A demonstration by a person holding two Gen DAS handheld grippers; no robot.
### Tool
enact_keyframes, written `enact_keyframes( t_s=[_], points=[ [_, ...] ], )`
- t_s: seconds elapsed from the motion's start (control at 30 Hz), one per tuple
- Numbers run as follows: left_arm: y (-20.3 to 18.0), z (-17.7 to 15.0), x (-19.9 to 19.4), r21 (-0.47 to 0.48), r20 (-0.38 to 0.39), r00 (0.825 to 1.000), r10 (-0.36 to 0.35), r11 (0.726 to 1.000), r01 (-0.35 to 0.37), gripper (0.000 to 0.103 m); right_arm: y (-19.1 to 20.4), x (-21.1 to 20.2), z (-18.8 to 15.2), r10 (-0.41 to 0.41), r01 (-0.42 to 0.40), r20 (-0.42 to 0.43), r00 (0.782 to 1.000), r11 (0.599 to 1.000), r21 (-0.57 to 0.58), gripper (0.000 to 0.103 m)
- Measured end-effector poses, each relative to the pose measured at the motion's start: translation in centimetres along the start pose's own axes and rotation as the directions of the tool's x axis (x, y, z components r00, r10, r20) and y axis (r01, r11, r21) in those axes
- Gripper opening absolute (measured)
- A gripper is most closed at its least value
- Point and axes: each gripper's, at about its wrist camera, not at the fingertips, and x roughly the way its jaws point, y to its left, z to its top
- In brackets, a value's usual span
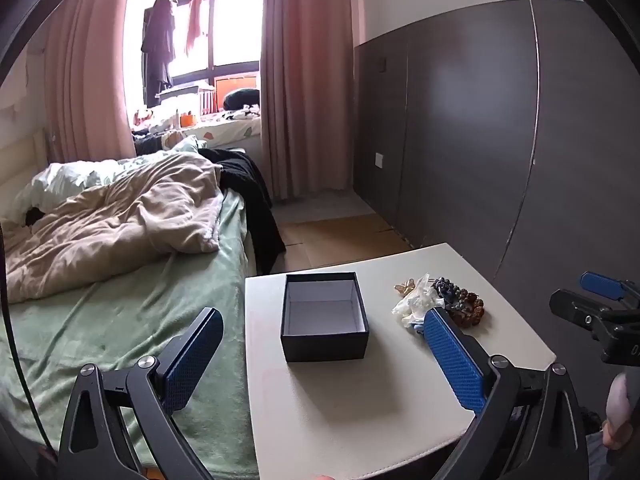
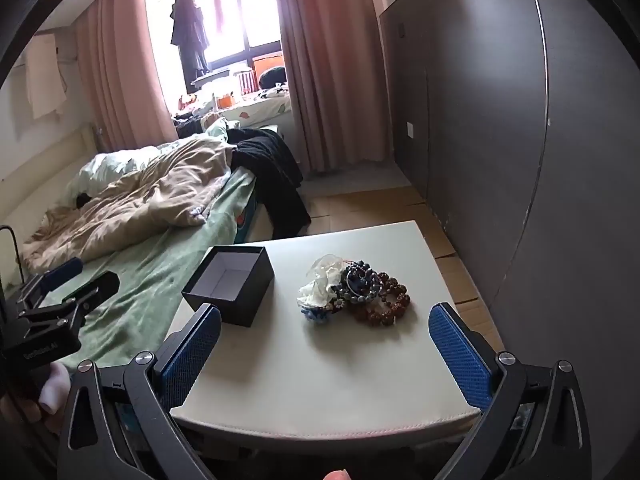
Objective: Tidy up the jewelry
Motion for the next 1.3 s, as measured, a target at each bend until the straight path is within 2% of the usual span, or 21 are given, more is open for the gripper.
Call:
enact_keyframes(
  t_s=[0.23,1.3],
  points=[
    [0.44,-0.08,0.14,-0.012,-0.01,1.0,0.004,1.0,-0.004,0.1,0.8,-0.15,-0.03,-0.025,0.026,0.007,1.0,0.999,-0.036,0.103],
    [0.33,0.65,0.22,-0.015,-0.024,1.0,-0.007,1.0,0.007,0.1,0.88,-0.06,-0.16,-0.028,0.029,0.023,0.999,0.998,-0.058,0.103]
  ],
)
